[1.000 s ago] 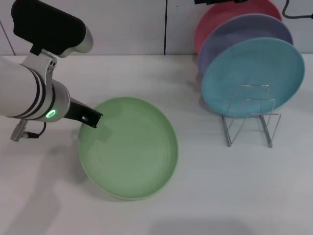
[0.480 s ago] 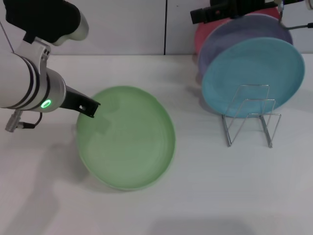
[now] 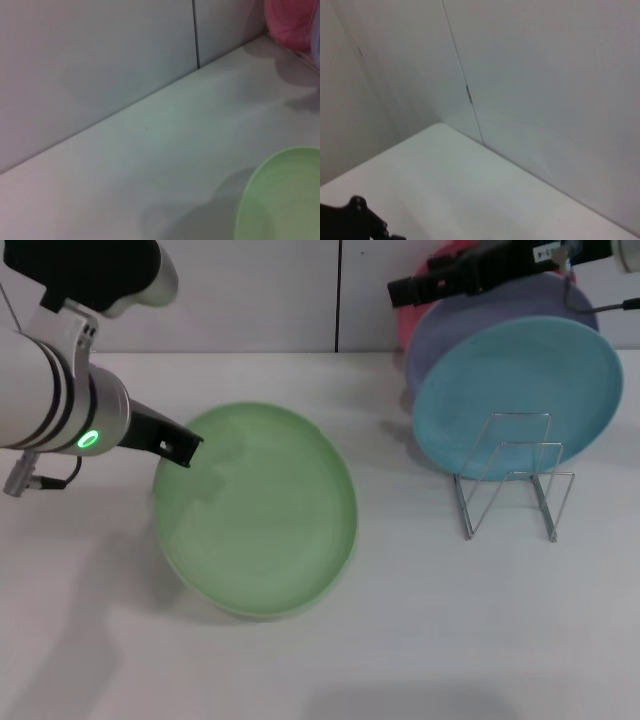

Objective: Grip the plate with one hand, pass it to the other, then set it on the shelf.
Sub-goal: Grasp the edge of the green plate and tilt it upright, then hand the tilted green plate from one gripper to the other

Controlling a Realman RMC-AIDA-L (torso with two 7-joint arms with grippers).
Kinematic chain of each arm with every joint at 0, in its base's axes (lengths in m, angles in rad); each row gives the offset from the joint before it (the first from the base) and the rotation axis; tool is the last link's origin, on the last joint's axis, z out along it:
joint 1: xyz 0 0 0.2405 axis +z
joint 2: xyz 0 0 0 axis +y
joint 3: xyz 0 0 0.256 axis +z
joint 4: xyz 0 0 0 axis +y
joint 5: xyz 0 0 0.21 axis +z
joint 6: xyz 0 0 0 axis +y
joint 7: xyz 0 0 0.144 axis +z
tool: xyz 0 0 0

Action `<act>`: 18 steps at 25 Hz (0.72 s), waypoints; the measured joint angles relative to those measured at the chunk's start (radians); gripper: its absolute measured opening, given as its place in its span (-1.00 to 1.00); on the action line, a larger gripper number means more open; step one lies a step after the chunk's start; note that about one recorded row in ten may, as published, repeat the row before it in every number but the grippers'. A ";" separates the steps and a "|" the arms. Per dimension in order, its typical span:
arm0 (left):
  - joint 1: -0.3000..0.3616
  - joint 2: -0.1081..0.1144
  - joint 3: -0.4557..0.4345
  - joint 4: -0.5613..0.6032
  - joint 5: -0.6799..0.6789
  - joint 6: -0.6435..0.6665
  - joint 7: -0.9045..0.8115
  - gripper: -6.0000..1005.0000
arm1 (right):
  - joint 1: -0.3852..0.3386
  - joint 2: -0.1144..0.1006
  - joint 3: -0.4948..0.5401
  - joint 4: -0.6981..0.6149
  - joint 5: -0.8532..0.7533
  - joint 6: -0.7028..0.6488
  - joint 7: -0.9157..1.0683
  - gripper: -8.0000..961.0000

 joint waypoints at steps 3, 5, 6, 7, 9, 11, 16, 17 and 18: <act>-0.001 0.000 -0.009 -0.014 0.000 -0.003 0.005 -0.95 | 0.017 0.003 -0.004 0.031 -0.027 -0.001 0.000 0.71; -0.002 0.000 -0.014 -0.023 0.001 -0.007 0.010 -0.95 | 0.023 0.005 -0.015 0.044 -0.040 -0.002 -0.002 0.71; -0.003 0.000 -0.016 -0.026 0.001 -0.008 0.012 -0.95 | 0.025 0.006 -0.024 0.051 -0.043 -0.002 -0.002 0.71; -0.003 0.000 -0.018 -0.028 0.001 -0.009 0.014 -0.95 | 0.028 0.008 -0.034 0.060 -0.046 0.000 -0.003 0.71; -0.005 0.000 -0.023 -0.035 0.001 -0.010 0.017 -0.95 | 0.043 0.018 -0.050 0.089 -0.050 0.009 -0.005 0.71; -0.007 0.000 -0.027 -0.043 0.001 -0.011 0.018 -0.95 | 0.047 0.024 -0.051 0.096 -0.056 0.011 -0.007 0.71; -0.012 0.000 -0.038 -0.056 0.001 -0.013 0.029 -0.95 | 0.065 0.068 -0.054 0.113 -0.121 0.042 -0.020 0.71; -0.013 -0.001 -0.040 -0.059 0.001 -0.014 0.032 -0.95 | 0.069 0.074 -0.054 0.117 -0.131 0.046 -0.020 0.71; -0.013 -0.001 -0.040 -0.062 0.001 -0.015 0.032 -0.95 | 0.073 0.081 -0.054 0.121 -0.141 0.051 -0.020 0.71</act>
